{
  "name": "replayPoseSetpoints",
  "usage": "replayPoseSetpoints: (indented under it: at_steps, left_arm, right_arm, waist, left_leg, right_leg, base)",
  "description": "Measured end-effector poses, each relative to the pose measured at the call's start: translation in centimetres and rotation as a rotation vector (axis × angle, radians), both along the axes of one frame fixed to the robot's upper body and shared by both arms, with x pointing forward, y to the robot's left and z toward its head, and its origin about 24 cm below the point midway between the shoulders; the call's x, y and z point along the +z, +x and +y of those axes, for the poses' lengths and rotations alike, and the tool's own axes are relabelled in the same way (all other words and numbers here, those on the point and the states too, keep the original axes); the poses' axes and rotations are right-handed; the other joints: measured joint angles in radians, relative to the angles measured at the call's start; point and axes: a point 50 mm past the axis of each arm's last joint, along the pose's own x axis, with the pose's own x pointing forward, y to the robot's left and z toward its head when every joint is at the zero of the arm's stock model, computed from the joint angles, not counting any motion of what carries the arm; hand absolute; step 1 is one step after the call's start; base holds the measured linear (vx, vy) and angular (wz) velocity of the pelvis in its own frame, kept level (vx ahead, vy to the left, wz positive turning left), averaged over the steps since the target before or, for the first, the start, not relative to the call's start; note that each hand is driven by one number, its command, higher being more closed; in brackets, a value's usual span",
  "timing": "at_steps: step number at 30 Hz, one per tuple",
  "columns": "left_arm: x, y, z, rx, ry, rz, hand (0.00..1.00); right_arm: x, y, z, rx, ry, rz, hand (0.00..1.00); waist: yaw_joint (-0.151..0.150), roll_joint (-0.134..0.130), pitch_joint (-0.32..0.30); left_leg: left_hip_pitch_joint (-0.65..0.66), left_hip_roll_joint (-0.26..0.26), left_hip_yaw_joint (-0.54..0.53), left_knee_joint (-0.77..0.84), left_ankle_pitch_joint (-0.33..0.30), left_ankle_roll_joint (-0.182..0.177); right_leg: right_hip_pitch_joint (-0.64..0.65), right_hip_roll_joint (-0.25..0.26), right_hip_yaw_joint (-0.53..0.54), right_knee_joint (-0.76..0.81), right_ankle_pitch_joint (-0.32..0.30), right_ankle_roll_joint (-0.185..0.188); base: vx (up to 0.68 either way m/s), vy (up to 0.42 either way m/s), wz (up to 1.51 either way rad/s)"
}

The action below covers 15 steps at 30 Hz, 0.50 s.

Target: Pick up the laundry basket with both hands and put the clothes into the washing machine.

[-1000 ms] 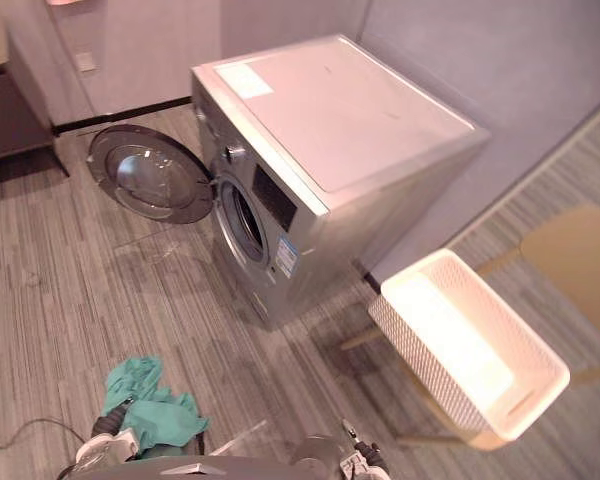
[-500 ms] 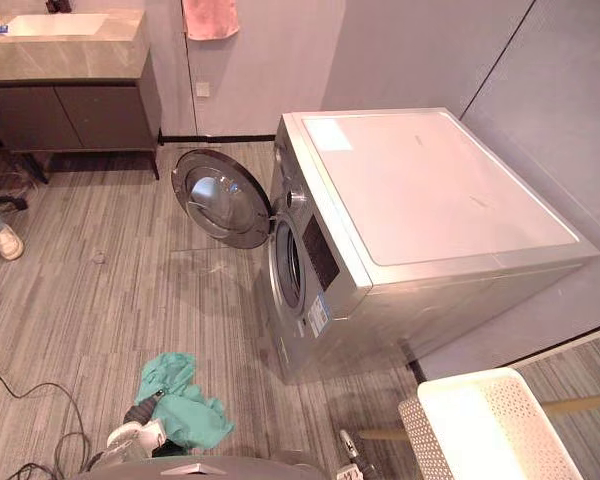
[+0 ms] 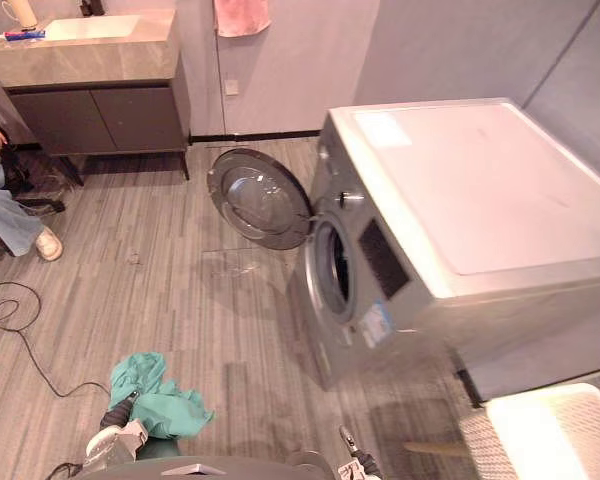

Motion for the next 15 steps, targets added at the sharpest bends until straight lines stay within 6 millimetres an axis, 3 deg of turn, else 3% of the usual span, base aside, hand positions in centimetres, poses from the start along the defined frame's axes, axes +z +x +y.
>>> replayPoseSetpoints:
  at_steps: [1, 2, 4, 6, 8, 10, 12, 14, 15]
  left_arm:
    - [0.0, -0.5, 0.9, 0.01, 0.019, 0.017, 1.0]
    - [0.0, -0.6, 1.4, 0.009, 0.031, 0.022, 1.0]
    - [-0.2, -0.9, 1.5, -0.041, 0.033, 0.056, 1.0]
    - [-0.2, -0.6, 1.5, -0.087, 0.04, 0.062, 1.0]
    - [-0.3, -0.7, 1.2, -0.146, 0.043, 0.076, 1.0]
    - [-0.3, -0.7, 1.3, -0.169, 0.053, 0.084, 1.0]
    - [-0.2, -0.5, 1.6, -0.187, 0.066, 0.083, 1.0]
    - [-0.1, -0.4, 1.8, -0.183, 0.073, 0.082, 1.0]
    - [-0.1, -0.4, 1.8, -0.184, 0.072, 0.082, 1.0]
  right_arm:
    - [-0.4, -1.2, 0.7, -0.056, 0.036, 0.03, 0.0]
    - [-0.6, -1.6, 1.2, -0.077, 0.057, 0.041, 0.0]
    - [-0.9, -2.1, 1.3, -0.165, 0.086, 0.054, 0.0]
    - [-0.8, -1.5, 1.4, -0.177, 0.096, 0.041, 0.0]
    - [-0.7, -0.8, 1.3, -0.168, 0.091, 0.024, 0.0]
    - [-0.6, -0.4, 1.3, -0.147, 0.086, 0.011, 0.0]
    - [-0.4, 0.0, 1.2, -0.112, 0.071, -0.003, 0.0]
    - [-0.3, 0.5, 1.0, -0.074, 0.061, -0.015, 0.0]
    - [-0.2, 1.0, 1.0, -0.069, 0.061, -0.026, 0.0]
  waist:
    - [-0.007, -0.036, -0.033]
    - [-0.017, -0.05, -0.054]
    - [-0.027, -0.053, -0.088]
    - [-0.033, -0.06, -0.094]
    - [-0.035, -0.052, -0.088]
    - [-0.04, -0.044, -0.083]
    - [-0.047, -0.041, -0.081]
    - [-0.05, -0.034, -0.076]
    - [-0.051, -0.033, -0.075]
  left_leg:
    - [-0.009, -0.053, 0.02, 0.071, -0.033, -0.012]
    - [-0.024, -0.076, 0.022, 0.096, -0.054, -0.001]
    - [-0.051, -0.12, 0.039, 0.153, -0.122, 0.046]
    - [-0.025, -0.15, 0.07, 0.135, -0.14, 0.077]
    - [0.054, -0.169, 0.125, 0.079, -0.153, 0.116]
    - [0.129, -0.178, 0.164, 0.034, -0.157, 0.129]
    - [0.204, -0.19, 0.203, -0.023, -0.162, 0.138]
    - [0.28, -0.191, 0.262, -0.096, -0.168, 0.138]
    - [0.29, -0.19, 0.28, -0.114, -0.167, 0.135]
  right_leg:
    - [0.038, -0.066, 0.044, -0.049, 0.033, 0.0]
    - [0.045, -0.088, 0.067, -0.073, 0.074, -0.003]
    - [0.03, -0.121, 0.134, -0.1, 0.255, -0.027]
    - [-0.001, -0.14, 0.152, -0.08, 0.399, -0.037]
    - [-0.068, -0.143, 0.152, 0.035, 0.517, -0.096]
    - [-0.13, -0.128, 0.115, 0.197, 0.455, -0.123]
    - [-0.187, -0.102, 0.043, 0.311, 0.364, -0.129]
    - [-0.291, 0.002, -0.038, 0.405, 0.213, -0.1]
    - [-0.313, 0.032, -0.067, 0.403, 0.186, -0.093]
  base:
    - [0.41, 0.627, 0.0]
    - [0.42, 0.62, 0.21]
    - [0.44, 0.66, 0.07]
    - [0.3, 0.465, -0.24]
    - [0.25, 0.399, -0.43]
    - [0.15, 0.306, -0.45]
    - [0.06, 0.134, -0.44]
    - [0.06, -0.001, -0.75]
    - [0.05, -0.081, -0.7]
